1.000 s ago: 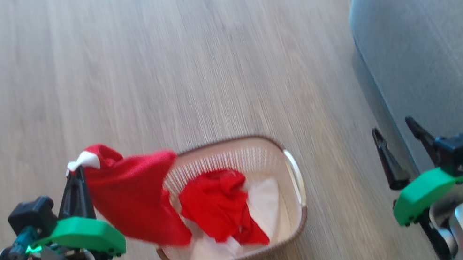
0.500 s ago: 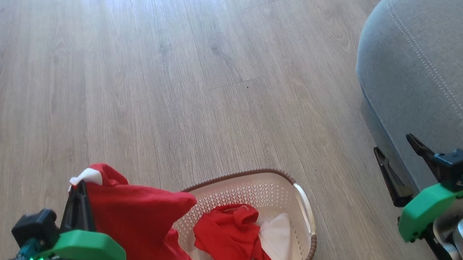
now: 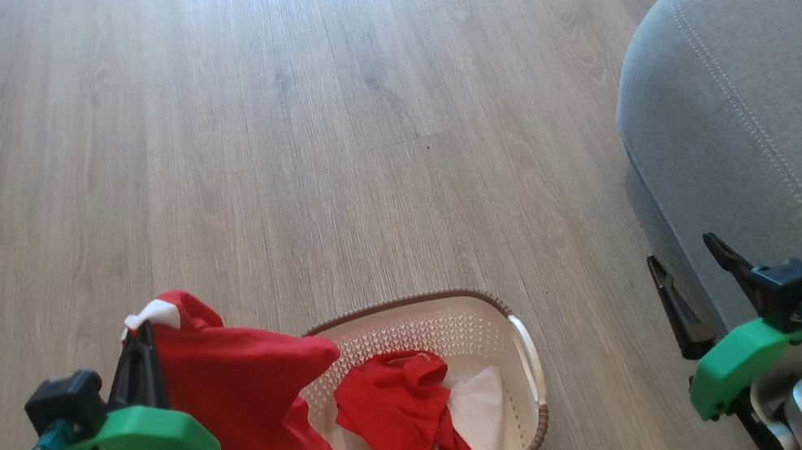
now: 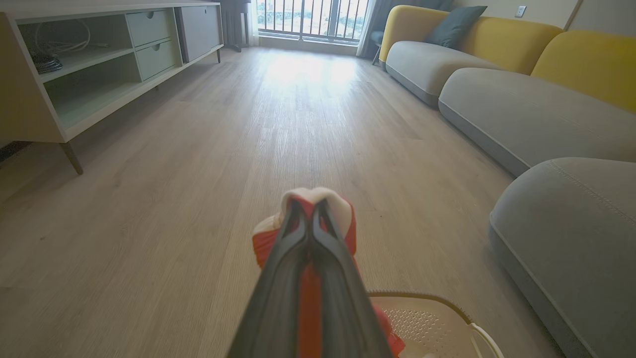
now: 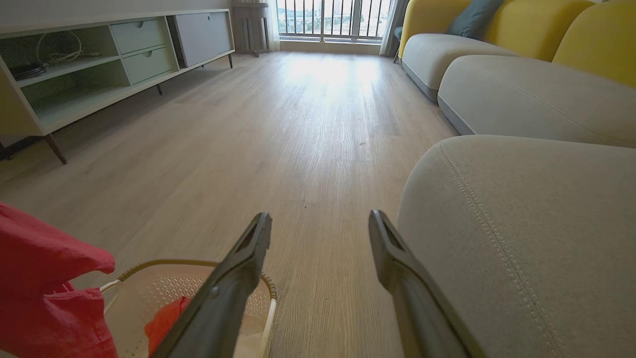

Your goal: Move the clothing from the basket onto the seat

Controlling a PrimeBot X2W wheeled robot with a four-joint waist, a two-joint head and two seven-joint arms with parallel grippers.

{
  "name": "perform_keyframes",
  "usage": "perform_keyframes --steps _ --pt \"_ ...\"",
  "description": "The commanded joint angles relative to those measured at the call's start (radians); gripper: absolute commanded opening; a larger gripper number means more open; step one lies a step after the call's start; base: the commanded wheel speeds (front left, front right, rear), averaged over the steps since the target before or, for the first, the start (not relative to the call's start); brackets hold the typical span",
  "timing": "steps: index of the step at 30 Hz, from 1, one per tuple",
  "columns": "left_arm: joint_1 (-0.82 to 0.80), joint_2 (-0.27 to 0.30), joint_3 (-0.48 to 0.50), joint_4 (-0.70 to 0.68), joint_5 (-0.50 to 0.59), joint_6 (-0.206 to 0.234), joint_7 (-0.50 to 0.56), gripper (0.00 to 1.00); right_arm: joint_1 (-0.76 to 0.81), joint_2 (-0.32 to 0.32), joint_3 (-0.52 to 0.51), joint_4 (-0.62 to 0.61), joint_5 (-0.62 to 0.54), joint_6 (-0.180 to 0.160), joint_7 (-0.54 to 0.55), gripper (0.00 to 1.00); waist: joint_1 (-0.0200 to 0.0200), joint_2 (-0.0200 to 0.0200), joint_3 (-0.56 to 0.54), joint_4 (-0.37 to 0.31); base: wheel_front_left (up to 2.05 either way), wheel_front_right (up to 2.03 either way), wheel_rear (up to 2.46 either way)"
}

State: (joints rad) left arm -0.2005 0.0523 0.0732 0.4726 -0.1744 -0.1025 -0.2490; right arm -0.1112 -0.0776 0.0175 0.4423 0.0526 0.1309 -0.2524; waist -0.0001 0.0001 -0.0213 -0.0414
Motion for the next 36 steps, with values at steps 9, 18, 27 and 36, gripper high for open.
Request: perform_keyframes --steps 9,18,27,36 --pt "-0.046 0.016 -0.033 -0.066 -0.001 -0.010 -0.013 0.00 -0.062 -0.020 0.139 -0.049 0.023 0.000 -0.009 1.00 0.0001 -0.0001 -0.001 -0.001 0.00 0.00 0.00" --pt "-0.067 0.000 -0.278 -0.207 -0.029 -0.024 0.018 0.00 -0.183 -0.047 0.498 -0.050 0.112 0.000 -0.009 1.00 0.0001 -0.0001 -0.013 -0.001 0.00 0.00 0.00" --pt "-0.058 -0.002 -0.462 -0.342 -0.064 -0.025 0.070 0.00 -0.305 -0.076 0.684 -0.039 0.194 0.000 -0.009 1.00 0.0001 -0.0001 -0.021 0.006 0.00 0.00 0.00" --pt "-0.040 -0.002 -0.607 -0.523 -0.136 0.000 0.125 0.00 -0.346 -0.098 0.741 0.022 0.272 0.000 -0.009 0.00 0.0001 -0.0001 -0.028 0.026 0.00 0.00 0.00"
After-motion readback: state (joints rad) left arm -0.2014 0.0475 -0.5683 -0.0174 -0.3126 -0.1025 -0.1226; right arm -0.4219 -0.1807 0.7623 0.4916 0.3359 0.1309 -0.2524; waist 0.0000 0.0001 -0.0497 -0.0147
